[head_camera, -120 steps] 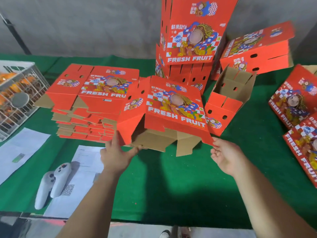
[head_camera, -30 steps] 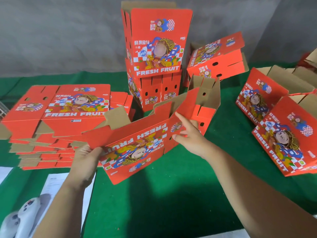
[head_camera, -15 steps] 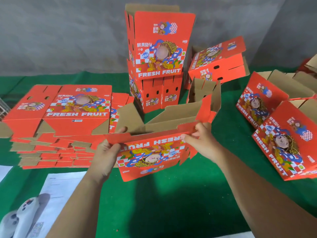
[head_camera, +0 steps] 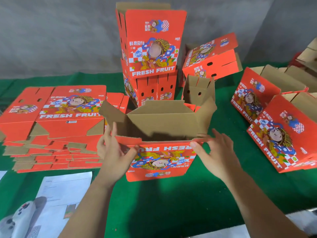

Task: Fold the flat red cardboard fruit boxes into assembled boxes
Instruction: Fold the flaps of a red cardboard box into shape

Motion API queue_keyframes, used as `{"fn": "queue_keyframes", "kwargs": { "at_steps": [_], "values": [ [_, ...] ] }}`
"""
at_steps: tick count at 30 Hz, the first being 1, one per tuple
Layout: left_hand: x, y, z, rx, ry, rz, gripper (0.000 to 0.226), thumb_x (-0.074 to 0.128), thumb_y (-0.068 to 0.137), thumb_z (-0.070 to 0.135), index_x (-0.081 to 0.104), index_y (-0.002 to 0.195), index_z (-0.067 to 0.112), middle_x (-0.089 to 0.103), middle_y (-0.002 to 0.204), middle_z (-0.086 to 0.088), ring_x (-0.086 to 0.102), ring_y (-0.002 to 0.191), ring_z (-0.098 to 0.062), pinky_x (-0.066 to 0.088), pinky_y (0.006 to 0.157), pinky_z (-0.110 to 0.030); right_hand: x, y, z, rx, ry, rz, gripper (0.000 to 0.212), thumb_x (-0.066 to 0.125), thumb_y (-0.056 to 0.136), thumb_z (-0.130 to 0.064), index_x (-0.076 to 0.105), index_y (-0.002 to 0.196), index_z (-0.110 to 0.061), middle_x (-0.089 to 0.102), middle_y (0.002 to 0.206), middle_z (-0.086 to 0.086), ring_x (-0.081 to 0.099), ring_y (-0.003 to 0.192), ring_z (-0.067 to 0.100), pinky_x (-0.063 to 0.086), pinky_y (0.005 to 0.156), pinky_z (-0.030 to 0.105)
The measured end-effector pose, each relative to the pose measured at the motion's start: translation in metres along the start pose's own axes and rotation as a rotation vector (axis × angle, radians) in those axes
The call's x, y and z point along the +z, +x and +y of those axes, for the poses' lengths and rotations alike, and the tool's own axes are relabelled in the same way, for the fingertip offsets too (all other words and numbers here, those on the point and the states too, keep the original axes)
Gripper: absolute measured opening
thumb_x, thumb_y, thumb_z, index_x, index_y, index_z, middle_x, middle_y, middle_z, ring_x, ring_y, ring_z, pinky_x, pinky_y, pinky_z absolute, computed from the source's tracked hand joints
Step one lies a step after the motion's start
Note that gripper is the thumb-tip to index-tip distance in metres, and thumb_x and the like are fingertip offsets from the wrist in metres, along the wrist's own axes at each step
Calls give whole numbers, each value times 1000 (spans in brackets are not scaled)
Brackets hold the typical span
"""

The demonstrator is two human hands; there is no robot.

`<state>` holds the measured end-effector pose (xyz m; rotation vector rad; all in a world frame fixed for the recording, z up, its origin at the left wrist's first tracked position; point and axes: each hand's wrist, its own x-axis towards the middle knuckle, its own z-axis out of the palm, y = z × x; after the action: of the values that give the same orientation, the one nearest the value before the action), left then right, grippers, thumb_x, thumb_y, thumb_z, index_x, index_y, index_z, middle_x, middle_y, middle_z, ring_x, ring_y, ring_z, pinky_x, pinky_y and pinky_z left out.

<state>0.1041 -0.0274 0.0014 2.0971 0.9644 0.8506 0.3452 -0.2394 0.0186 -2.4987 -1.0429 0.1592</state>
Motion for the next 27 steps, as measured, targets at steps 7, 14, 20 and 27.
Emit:
{"fn": "queue_keyframes", "kwargs": {
  "at_steps": [7, 14, 20, 27],
  "values": [
    [10, -3, 12, -44, 95, 102, 78, 31, 100, 63, 18, 166, 24, 20, 168, -10, 14, 154, -30, 11, 126, -52, 13, -1, -10, 141, 418, 223, 55, 56, 93, -67, 45, 61, -24, 47, 74, 10, 46, 58, 20, 32, 55, 31],
    [22, -8, 27, -36, 351, 228, 70, 57, 102, 31, 28, 163, 13, 32, 160, -18, 30, 139, -42, 23, 114, -55, 33, -13, -22, 165, 560, 481, 89, 88, 80, -17, 37, 152, -8, 44, 131, 15, 42, 116, 10, 39, 100, 36],
    [20, -7, 14, 11, 368, 213, 70, 69, 98, 25, 37, 160, 18, 38, 153, -11, 38, 132, -43, 29, 108, -58, 29, -3, -70, -478, 34, 319, 46, 63, 89, -22, 62, 135, -25, 59, 135, 2, 57, 117, 30, 50, 97, 49],
    [13, -15, -6, 193, 259, 163, 36, 55, 88, 11, 54, 121, 25, 53, 130, 11, 46, 111, -33, 28, 85, -39, 45, 30, -91, -129, 21, -132, 104, 60, 86, -47, -17, 157, -53, -55, 151, -18, 47, 142, 42, 41, 112, 49]
  ]
}}
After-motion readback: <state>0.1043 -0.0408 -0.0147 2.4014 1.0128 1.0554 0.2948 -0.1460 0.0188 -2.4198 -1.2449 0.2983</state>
